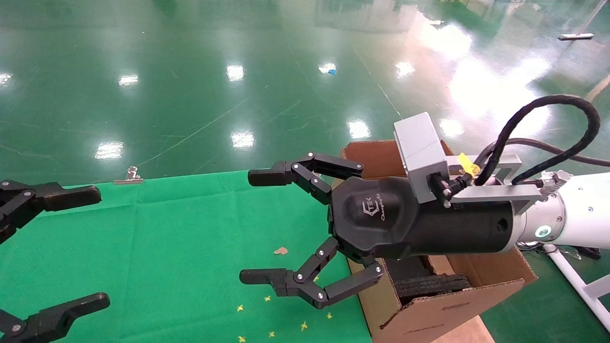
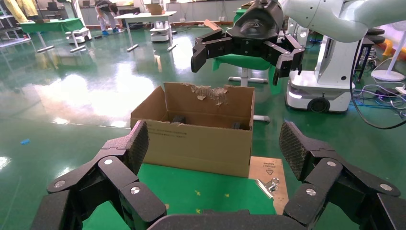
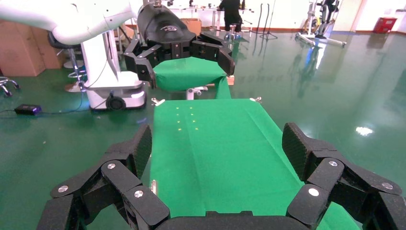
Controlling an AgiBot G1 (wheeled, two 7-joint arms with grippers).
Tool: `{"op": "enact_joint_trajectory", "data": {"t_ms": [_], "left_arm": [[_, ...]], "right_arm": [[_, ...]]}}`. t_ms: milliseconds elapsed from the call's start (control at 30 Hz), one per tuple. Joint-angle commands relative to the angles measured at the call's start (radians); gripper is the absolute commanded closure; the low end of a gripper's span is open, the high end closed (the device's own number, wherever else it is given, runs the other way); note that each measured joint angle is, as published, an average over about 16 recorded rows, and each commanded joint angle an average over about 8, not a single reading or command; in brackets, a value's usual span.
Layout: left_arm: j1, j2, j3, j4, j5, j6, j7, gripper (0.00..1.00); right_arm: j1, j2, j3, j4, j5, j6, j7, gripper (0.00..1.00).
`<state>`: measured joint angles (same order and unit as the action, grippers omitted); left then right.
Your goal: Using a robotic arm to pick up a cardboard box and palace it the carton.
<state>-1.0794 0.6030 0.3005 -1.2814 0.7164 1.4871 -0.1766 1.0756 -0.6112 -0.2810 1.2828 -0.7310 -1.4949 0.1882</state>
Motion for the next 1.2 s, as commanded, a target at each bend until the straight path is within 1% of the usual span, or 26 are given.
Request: {"op": "enact_joint_trajectory", "data": {"t_ms": [33,1200], "left_arm": [[0.0,0.0,0.0,0.0,0.0,0.0,0.0,0.0],[0.0,0.0,0.0,0.0,0.0,0.0,0.0,0.0]], "right_arm": [[0.0,0.0,0.0,0.0,0.0,0.0,0.0,0.0],[0.0,0.0,0.0,0.0,0.0,0.0,0.0,0.0]]}}
